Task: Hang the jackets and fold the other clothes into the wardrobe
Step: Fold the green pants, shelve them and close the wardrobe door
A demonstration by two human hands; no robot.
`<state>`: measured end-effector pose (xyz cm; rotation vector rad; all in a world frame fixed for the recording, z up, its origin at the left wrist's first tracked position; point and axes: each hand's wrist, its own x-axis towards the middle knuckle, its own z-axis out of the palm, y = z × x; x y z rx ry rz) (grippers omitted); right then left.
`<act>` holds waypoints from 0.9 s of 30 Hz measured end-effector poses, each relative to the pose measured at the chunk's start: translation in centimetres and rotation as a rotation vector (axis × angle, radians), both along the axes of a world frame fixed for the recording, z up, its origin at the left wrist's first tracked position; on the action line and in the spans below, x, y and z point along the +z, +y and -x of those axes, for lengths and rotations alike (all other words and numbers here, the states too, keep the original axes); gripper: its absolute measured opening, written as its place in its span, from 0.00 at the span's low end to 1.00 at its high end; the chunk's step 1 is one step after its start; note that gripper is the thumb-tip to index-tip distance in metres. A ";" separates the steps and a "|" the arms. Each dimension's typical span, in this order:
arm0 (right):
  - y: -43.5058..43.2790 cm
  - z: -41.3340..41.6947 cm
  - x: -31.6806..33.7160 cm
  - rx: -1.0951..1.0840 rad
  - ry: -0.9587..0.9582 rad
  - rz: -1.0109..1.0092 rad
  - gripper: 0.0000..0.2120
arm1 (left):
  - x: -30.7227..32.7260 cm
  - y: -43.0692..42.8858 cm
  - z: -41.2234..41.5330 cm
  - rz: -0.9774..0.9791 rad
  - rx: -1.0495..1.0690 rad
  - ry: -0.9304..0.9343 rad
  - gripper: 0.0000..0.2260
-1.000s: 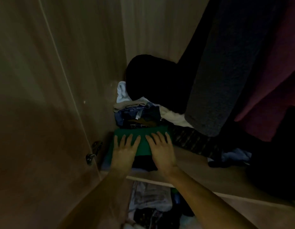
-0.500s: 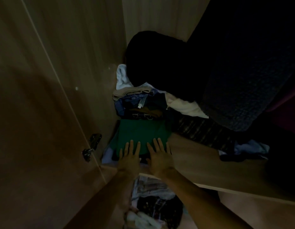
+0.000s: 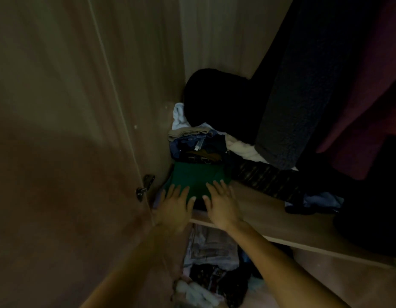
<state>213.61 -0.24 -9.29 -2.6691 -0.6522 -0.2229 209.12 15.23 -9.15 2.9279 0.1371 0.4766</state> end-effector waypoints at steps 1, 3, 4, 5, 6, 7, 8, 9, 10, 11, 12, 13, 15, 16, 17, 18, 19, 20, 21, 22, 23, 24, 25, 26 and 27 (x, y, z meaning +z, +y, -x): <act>-0.2 0.8 0.9 0.024 -0.006 -0.029 0.24 | 0.5 0.0 1.4 -0.014 -0.004 -0.025 0.32; -0.3 2.7 2.5 0.080 -0.008 -0.089 0.24 | 1.8 0.0 4.3 -0.061 0.003 -0.041 0.31; -0.2 3.8 3.0 0.106 -0.011 -0.111 0.24 | 2.6 0.1 5.8 -0.092 0.002 -0.044 0.31; 0.0 4.9 3.4 0.130 -0.013 -0.125 0.24 | 3.2 0.2 7.2 -0.127 -0.006 -0.055 0.30; 0.2 6.0 3.6 0.150 -0.010 -0.139 0.24 | 3.6 0.3 8.5 -0.152 -0.018 -0.065 0.31; 0.5 7.2 3.6 0.165 -0.002 -0.157 0.24 | 4.0 0.5 9.9 -0.167 -0.025 -0.072 0.31; 0.7 8.3 3.6 0.175 0.005 -0.180 0.24 | 4.3 0.8 11.3 -0.170 -0.026 -0.080 0.29; 1.1 9.3 3.4 0.182 0.013 -0.200 0.23 | 4.6 1.1 12.6 -0.174 -0.023 -0.101 0.27; 1.4 10.4 3.2 0.190 0.019 -0.205 0.23 | 4.8 1.5 13.9 -0.177 -0.020 -0.124 0.25; 1.8 11.4 3.0 0.199 0.027 -0.194 0.22 | 4.9 1.9 15.2 -0.177 -0.018 -0.145 0.24; 2.2 12.4 2.9 0.211 0.033 -0.176 0.22 | 5.1 2.3 16.5 -0.178 -0.016 -0.166 0.22; 2.7 13.5 2.9 0.222 0.042 -0.167 0.21 | 5.2 2.6 17.7 -0.182 -0.014 -0.190 0.21; 3.6 15.7 3.2 0.232 0.051 -0.166 0.21 | 5.5 3.3 19.9 -0.179 -0.019 -0.216 0.20; 4.0 16.8 3.6 0.234 0.042 -0.166 0.21 | 5.5 3.6 20.9 -0.162 -0.027 -0.220 0.19; 4.5 18.0 4.1 0.238 0.025 -0.169 0.20 | 5.5 4.0 21.9 -0.143 -0.036 -0.233 0.19; 5.0 19.1 4.4 0.244 0.008 -0.175 0.20 | 5.5 4.5 22.9 -0.125 -0.048 -0.253 0.18; 5.6 20.3 4.8 0.246 -0.006 -0.182 0.19 | 5.4 5.1 24.0 -0.114 -0.058 -0.274 0.18; 6.2 21.4 5.1 0.240 -0.014 -0.187 0.20 | 5.3 5.8 25.1 -0.107 -0.064 -0.287 0.18; 7.0 22.5 5.3 0.230 -0.016 -0.190 0.20 | 5.2 6.5 26.2 -0.100 -0.066 -0.293 0.19; 7.7 23.6 5.4 0.218 -0.015 -0.188 0.20 | 5.1 7.4 27.3 -0.089 -0.067 -0.287 0.20; 8.7 24.8 5.4 0.204 -0.018 -0.180 0.21 | 5.0 8.2 28.5 -0.077 -0.066 -0.273 0.22; 9.6 25.9 5.3 0.190 -0.024 -0.170 0.21 | 4.9 9.1 29.7 -0.061 -0.066 -0.262 0.23; 10.6 27.1 5.1 0.177 -0.028 -0.162 0.21 | 4.7 10.1 30.9 -0.044 -0.070 -0.264 0.23; 11.7 28.3 5.0 0.166 -0.023 -0.164 0.22 | 4.7 11.1 32.1 -0.028 -0.078 -0.277 0.23; 12.7 29.5 4.9 0.159 -0.009 -0.171 0.22 | 4.7 12.2 33.4 -0.016 -0.088 -0.293 0.23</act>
